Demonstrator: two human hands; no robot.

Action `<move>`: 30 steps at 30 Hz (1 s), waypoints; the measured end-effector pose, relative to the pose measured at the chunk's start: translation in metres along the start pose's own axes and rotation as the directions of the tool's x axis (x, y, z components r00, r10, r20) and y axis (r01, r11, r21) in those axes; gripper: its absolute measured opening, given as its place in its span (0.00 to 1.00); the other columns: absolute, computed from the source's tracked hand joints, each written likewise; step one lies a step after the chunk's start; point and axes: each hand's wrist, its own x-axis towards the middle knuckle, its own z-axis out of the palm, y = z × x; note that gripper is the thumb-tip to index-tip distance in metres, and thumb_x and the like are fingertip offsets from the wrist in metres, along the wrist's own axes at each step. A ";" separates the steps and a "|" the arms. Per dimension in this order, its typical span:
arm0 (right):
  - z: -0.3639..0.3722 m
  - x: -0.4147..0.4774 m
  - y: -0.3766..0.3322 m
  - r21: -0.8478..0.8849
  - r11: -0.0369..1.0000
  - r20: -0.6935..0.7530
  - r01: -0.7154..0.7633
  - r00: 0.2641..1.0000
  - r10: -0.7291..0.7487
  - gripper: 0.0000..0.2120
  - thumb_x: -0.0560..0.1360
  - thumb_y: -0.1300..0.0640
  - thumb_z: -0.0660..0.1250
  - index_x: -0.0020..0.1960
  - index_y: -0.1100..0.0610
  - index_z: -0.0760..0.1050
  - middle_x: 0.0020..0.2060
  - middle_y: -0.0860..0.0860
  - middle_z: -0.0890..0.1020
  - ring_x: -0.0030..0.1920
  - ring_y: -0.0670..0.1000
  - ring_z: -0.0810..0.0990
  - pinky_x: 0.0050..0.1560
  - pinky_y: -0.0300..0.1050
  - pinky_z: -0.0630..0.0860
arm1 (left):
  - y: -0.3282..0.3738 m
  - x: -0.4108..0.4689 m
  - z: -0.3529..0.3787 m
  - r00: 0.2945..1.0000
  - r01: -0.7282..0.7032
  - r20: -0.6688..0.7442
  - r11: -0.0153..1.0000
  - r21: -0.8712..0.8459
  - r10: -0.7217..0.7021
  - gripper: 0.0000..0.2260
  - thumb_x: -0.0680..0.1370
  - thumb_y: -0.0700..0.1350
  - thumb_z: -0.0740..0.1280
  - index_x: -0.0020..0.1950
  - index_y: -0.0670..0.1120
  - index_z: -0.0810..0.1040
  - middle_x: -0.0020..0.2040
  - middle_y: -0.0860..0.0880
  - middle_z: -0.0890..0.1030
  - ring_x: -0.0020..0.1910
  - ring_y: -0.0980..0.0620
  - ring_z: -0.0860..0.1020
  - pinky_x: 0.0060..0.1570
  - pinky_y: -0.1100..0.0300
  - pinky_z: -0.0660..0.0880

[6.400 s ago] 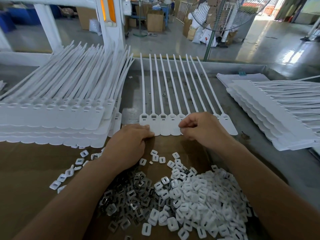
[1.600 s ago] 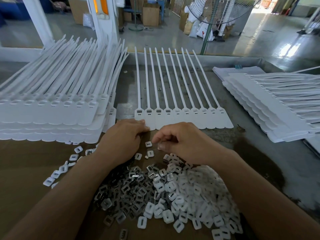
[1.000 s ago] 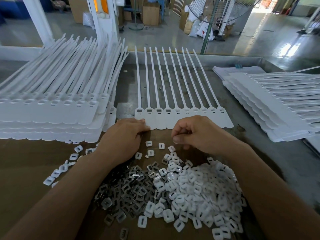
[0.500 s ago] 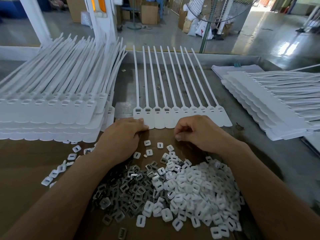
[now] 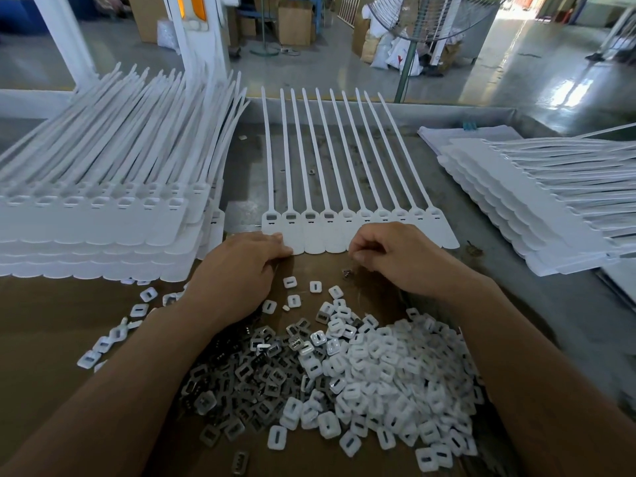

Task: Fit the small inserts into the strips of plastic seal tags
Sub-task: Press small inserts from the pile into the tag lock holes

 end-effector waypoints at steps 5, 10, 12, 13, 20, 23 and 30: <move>0.002 0.000 -0.003 -0.012 0.999 0.015 0.042 0.999 -0.042 0.05 0.72 0.58 0.71 0.46 0.51 0.80 0.39 0.42 0.79 0.41 0.40 0.76 0.42 0.26 0.70 | 0.001 0.000 0.001 1.000 0.001 0.000 1.000 0.001 -0.001 0.18 0.78 0.39 0.56 0.65 0.53 0.73 0.68 0.55 0.69 0.68 0.57 0.63 0.64 0.64 0.56; 0.004 0.000 -0.005 -0.096 0.995 0.043 0.025 0.999 -0.021 0.08 0.71 0.58 0.71 0.39 0.48 0.75 0.36 0.41 0.75 0.38 0.38 0.73 0.38 0.27 0.68 | 0.002 0.000 0.001 1.000 0.002 -0.004 1.000 0.005 -0.002 0.17 0.78 0.40 0.56 0.64 0.53 0.73 0.69 0.55 0.69 0.68 0.57 0.64 0.62 0.65 0.56; 0.003 -0.001 -0.005 -0.069 0.997 0.049 0.018 0.999 -0.014 0.09 0.71 0.59 0.72 0.37 0.48 0.74 0.36 0.41 0.76 0.37 0.38 0.74 0.36 0.26 0.69 | 0.002 -0.001 0.001 1.000 0.003 -0.003 1.000 0.005 -0.003 0.18 0.78 0.40 0.56 0.64 0.53 0.73 0.68 0.55 0.69 0.68 0.57 0.64 0.62 0.65 0.57; 0.002 -0.001 -0.005 -0.032 0.999 0.053 0.013 0.999 -0.012 0.09 0.70 0.59 0.72 0.37 0.48 0.74 0.36 0.41 0.77 0.37 0.39 0.74 0.37 0.25 0.70 | 0.001 -0.001 0.001 1.000 0.003 -0.004 1.000 0.004 -0.003 0.18 0.78 0.40 0.56 0.64 0.53 0.73 0.68 0.55 0.69 0.67 0.57 0.64 0.62 0.65 0.57; -0.012 0.004 -0.002 0.103 0.995 -0.049 -0.018 0.999 0.023 0.08 0.75 0.61 0.65 0.40 0.50 0.74 0.36 0.43 0.78 0.37 0.40 0.76 0.36 0.29 0.68 | 0.000 -0.001 0.002 1.000 0.003 -0.007 1.000 0.015 -0.003 0.18 0.78 0.40 0.56 0.64 0.54 0.73 0.68 0.56 0.69 0.67 0.58 0.64 0.63 0.64 0.57; -0.012 0.021 0.004 0.095 0.993 -0.072 -0.068 0.995 0.075 0.07 0.77 0.61 0.63 0.42 0.51 0.73 0.37 0.44 0.77 0.40 0.44 0.77 0.37 0.34 0.70 | 0.000 0.000 0.003 1.000 -0.005 -0.018 1.000 0.010 0.005 0.18 0.78 0.39 0.57 0.64 0.53 0.73 0.68 0.56 0.69 0.67 0.58 0.64 0.62 0.65 0.57; -0.001 0.058 0.013 -0.007 0.992 -0.194 -0.126 0.973 0.122 0.08 0.78 0.63 0.57 0.43 0.55 0.70 0.40 0.47 0.72 0.38 0.43 0.69 0.35 0.34 0.63 | 0.001 -0.001 0.003 1.000 -0.019 -0.025 1.000 -0.003 0.019 0.17 0.78 0.39 0.56 0.63 0.52 0.74 0.68 0.54 0.70 0.67 0.56 0.65 0.62 0.64 0.58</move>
